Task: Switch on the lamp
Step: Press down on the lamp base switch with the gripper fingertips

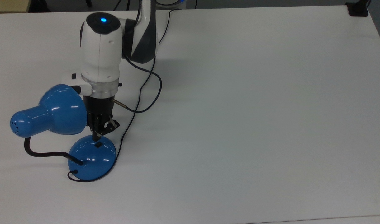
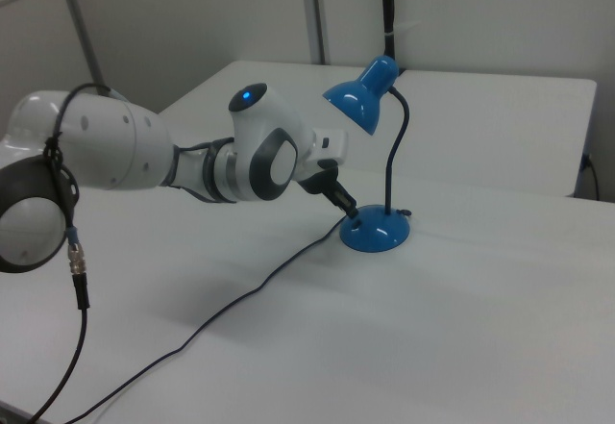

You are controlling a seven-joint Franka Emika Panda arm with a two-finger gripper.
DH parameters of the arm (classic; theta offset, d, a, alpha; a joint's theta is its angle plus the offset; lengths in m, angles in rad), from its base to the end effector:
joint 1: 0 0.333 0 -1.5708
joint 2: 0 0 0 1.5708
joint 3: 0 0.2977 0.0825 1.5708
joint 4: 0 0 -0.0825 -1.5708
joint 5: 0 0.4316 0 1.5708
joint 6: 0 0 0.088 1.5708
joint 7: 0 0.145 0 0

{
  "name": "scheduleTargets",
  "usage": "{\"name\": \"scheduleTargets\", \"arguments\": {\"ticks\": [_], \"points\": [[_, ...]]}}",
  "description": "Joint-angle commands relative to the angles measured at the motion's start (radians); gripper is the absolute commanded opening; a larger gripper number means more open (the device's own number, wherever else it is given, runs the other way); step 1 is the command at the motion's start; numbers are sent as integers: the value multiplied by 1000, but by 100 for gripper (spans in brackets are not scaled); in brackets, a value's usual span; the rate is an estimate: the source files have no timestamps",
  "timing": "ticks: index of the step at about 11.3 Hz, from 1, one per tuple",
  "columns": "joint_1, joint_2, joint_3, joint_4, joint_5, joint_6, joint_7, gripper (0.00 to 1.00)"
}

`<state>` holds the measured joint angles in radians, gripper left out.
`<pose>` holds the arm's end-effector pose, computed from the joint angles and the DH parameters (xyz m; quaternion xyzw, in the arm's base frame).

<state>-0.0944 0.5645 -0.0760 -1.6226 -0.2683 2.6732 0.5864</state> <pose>0.7646 -0.1213 0.2717 0.9325 -0.2505 0.2543 0.0542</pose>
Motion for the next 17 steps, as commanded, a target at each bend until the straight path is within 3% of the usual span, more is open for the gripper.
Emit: {"name": "scheduleTargets", "arguments": {"ticks": [1,9,13,17], "points": [[2,97,-5,81,-23,33,16,0],[-2,112,-4,96,-19,33,20,0],[-4,193,-4,194,-19,28,21,0],[-5,158,-1,173,-22,30,18,0]]}}
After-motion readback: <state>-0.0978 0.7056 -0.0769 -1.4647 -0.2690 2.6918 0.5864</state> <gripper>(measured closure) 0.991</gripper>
